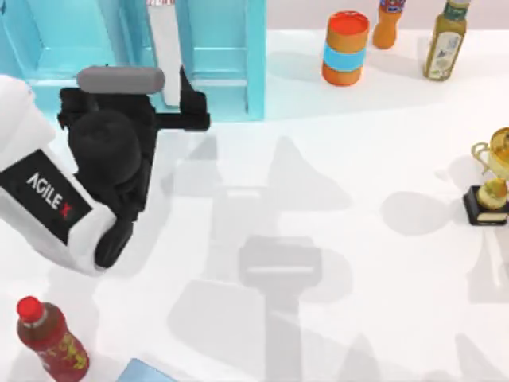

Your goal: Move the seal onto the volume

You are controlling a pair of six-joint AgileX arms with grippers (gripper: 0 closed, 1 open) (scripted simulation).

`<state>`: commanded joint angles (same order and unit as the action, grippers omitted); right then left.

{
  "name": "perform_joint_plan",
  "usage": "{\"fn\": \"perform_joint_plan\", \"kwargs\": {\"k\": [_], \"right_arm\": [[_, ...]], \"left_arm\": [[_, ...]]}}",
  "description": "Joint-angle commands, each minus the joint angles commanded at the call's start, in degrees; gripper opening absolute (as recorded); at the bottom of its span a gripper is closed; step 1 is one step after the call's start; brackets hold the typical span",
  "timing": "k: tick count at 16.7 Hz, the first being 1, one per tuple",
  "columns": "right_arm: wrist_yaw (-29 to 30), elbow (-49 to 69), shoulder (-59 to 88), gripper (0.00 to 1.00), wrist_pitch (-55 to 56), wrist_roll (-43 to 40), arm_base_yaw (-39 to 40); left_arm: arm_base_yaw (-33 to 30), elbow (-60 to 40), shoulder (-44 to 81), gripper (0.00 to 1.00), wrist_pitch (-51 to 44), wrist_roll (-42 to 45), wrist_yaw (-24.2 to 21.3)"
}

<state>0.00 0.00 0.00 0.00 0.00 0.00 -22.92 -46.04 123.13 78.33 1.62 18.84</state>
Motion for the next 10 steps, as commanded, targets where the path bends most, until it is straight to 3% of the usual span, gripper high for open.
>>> {"fn": "perform_joint_plan", "kwargs": {"k": [4,10], "right_arm": [[0.0,0.0,0.0,1.0,0.0,0.0,0.0],[0.0,0.0,0.0,1.0,0.0,0.0,0.0]], "left_arm": [[-2.93,-0.55,6.1,1.0,4.49,-0.65,2.76],[-2.69,-0.47,6.14,1.0,4.32,-0.63,2.64]]}}
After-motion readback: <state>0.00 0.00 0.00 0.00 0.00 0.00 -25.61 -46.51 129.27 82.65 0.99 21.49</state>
